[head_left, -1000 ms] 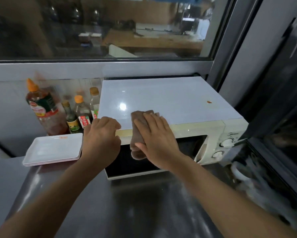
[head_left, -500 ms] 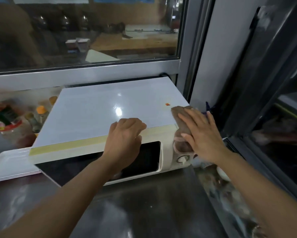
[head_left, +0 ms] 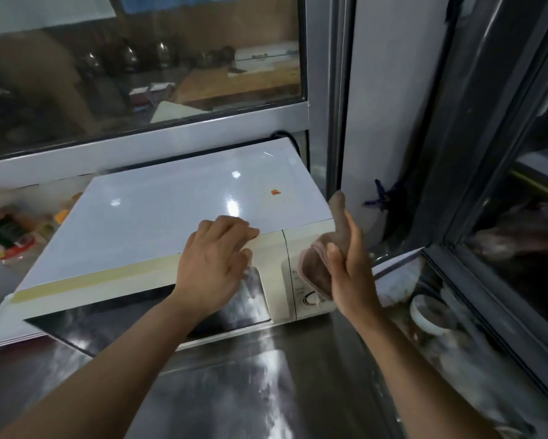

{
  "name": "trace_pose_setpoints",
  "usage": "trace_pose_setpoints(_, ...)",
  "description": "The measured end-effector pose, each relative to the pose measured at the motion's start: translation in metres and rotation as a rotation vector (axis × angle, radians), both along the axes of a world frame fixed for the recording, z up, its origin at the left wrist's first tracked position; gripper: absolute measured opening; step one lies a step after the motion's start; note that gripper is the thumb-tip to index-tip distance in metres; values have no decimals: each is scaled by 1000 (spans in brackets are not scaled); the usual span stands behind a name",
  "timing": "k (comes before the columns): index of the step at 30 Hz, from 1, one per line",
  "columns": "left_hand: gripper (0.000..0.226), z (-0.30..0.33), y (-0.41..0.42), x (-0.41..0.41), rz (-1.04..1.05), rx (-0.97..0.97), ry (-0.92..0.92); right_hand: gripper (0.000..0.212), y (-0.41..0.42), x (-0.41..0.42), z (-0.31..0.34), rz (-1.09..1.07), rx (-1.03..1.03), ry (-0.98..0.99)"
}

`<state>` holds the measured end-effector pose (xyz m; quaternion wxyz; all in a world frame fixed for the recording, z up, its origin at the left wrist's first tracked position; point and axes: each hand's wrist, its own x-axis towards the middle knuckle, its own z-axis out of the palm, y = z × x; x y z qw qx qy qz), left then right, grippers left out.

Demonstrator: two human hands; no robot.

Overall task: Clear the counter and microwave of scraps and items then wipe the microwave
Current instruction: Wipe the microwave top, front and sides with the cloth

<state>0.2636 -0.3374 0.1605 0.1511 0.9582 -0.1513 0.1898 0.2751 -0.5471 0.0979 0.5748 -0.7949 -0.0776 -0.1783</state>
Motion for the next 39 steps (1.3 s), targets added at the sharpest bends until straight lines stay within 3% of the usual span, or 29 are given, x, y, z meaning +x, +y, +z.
trace_pose_setpoints(6,39,-5,-1,-1,23,73,-61,45,-11,-7,-31,13,-2,170)
trace_pose_setpoints(13,35,-12,0,0,37,155,-164,65,-10,10,-4,98,4,15)
trace_pose_setpoints(19,34,-22,1,4,22,179,-268,55,-10,15,-15,202,149,-60)
trace_pose_setpoints(26,34,-22,2,4,4,134,-298,21,-14,-2,-43,15,46,167)
trace_pose_setpoints(29,34,-18,3,2,-23,83,-264,30,-9,-9,-32,-83,62,137)
trace_pose_setpoints(33,39,-8,16,5,-147,76,-167,54,26,-17,-5,-232,126,-46)
trace_pose_setpoints(37,43,8,34,20,-322,222,-110,61,77,-22,-5,-517,-52,-69)
trace_pose_setpoints(39,43,10,37,25,-367,201,-76,58,89,-31,-15,-548,0,-143)
